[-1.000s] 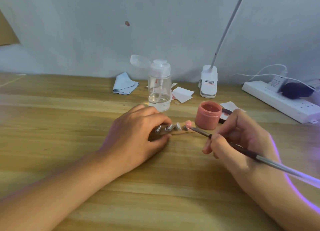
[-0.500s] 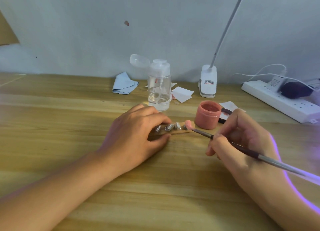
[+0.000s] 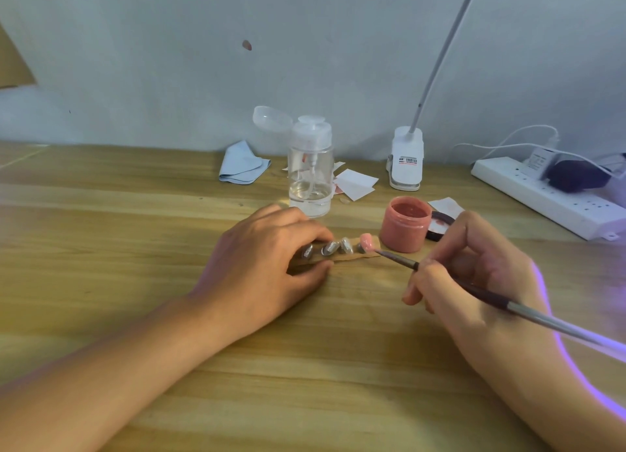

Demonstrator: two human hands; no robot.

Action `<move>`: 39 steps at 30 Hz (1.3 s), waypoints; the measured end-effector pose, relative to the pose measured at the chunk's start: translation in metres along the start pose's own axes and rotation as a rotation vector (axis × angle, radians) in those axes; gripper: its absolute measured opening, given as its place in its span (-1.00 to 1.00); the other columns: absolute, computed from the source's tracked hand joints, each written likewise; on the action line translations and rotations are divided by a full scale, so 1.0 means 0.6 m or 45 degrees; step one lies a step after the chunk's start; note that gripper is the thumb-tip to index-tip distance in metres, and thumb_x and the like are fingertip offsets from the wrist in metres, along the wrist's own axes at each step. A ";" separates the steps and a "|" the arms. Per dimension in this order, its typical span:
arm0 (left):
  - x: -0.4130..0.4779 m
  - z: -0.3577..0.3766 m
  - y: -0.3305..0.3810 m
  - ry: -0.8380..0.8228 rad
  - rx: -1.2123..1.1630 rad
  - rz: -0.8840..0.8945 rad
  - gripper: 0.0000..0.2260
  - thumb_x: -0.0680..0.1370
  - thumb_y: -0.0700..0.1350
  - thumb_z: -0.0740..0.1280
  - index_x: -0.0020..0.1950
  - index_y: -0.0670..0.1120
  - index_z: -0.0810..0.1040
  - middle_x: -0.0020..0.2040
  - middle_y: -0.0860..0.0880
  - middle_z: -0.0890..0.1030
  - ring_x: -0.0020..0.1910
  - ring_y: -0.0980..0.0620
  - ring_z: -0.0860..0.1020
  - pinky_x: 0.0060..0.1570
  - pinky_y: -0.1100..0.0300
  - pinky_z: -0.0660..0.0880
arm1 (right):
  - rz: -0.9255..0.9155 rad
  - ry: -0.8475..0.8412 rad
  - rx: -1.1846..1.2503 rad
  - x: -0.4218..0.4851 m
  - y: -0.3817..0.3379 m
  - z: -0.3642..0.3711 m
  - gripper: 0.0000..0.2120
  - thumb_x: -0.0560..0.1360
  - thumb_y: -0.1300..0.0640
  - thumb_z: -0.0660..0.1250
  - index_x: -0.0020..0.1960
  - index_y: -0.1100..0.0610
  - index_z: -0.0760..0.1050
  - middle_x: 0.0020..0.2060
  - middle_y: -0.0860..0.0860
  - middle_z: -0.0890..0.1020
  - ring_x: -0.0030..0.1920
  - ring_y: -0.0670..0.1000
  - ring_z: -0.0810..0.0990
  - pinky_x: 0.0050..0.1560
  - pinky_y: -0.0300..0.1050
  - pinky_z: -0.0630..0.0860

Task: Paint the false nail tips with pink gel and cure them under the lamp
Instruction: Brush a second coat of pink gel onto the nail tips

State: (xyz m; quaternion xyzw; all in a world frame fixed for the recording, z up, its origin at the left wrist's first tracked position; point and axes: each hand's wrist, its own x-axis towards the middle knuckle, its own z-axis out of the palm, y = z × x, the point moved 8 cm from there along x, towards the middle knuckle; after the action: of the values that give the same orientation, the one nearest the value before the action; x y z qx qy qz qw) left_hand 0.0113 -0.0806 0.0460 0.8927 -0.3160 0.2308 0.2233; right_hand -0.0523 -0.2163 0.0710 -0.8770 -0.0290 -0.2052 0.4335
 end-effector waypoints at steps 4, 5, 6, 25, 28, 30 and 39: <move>0.000 0.000 -0.001 0.003 -0.006 -0.003 -0.84 0.45 0.08 0.45 0.02 0.15 0.62 -0.11 0.20 0.57 -0.11 0.26 0.34 -0.19 0.19 0.39 | -0.101 0.128 0.123 -0.022 0.054 -0.051 -0.92 0.31 0.15 0.28 -0.23 0.08 0.38 -0.45 -0.01 0.65 -0.47 -0.09 0.52 -0.40 -0.36 0.39; 0.000 0.000 -0.001 0.000 -0.008 -0.006 -0.84 0.46 0.09 0.44 0.02 0.16 0.62 -0.11 0.20 0.57 -0.11 0.25 0.34 -0.19 0.18 0.40 | -0.112 0.163 0.102 -0.021 0.048 -0.045 -0.92 0.31 0.16 0.28 -0.24 0.09 0.38 -0.45 -0.01 0.65 -0.47 -0.10 0.53 -0.41 -0.38 0.38; 0.000 0.001 -0.001 -0.001 -0.011 -0.008 -0.84 0.46 0.09 0.44 0.02 0.16 0.62 -0.11 0.20 0.57 -0.10 0.25 0.35 -0.18 0.18 0.40 | -0.099 0.176 0.131 -0.021 0.049 -0.040 -0.92 0.31 0.16 0.29 -0.24 0.09 0.38 -0.45 -0.02 0.65 -0.47 -0.10 0.53 -0.41 -0.38 0.38; -0.001 -0.011 0.005 0.103 -0.008 0.041 -0.80 0.48 0.09 0.42 0.09 0.16 0.59 -0.12 0.24 0.56 -0.11 0.21 0.48 -0.19 0.23 0.42 | -0.472 0.364 0.207 -0.043 0.021 -0.061 -0.86 0.40 0.13 0.33 -0.09 0.02 0.39 -0.22 -0.12 0.69 -0.11 0.01 0.69 -0.01 -0.07 0.53; 0.000 -0.012 0.008 0.103 0.012 0.047 -0.80 0.47 0.11 0.38 0.08 0.16 0.59 -0.17 0.28 0.48 -0.14 0.23 0.46 -0.20 0.26 0.38 | -0.463 0.345 0.131 -0.048 0.020 -0.060 -0.89 0.36 0.09 0.31 -0.16 -0.03 0.38 -0.27 -0.10 0.68 -0.11 0.03 0.66 0.07 -0.09 0.48; 0.000 -0.012 0.010 0.101 0.025 0.054 -0.80 0.47 0.10 0.39 0.08 0.16 0.59 -0.18 0.29 0.45 -0.15 0.22 0.46 -0.20 0.27 0.35 | -0.472 0.314 0.097 -0.050 0.017 -0.056 -0.87 0.35 0.08 0.32 -0.18 -0.07 0.37 -0.27 -0.10 0.65 -0.12 0.07 0.65 0.10 -0.18 0.46; 0.000 -0.011 0.011 0.096 0.002 0.067 -0.80 0.47 0.10 0.39 0.07 0.14 0.61 -0.14 0.21 0.58 -0.14 0.16 0.49 -0.18 0.22 0.39 | -0.476 0.253 -0.057 -0.051 0.011 -0.049 -0.89 0.32 0.07 0.30 -0.20 0.02 0.38 -0.34 -0.07 0.60 -0.14 0.07 0.61 0.17 -0.08 0.43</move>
State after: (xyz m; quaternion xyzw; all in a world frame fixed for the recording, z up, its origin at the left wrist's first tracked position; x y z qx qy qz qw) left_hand 0.0054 -0.0818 0.0528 0.8749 -0.3307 0.2703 0.2282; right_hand -0.0883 -0.2394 0.0701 -0.8412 -0.1438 -0.3682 0.3690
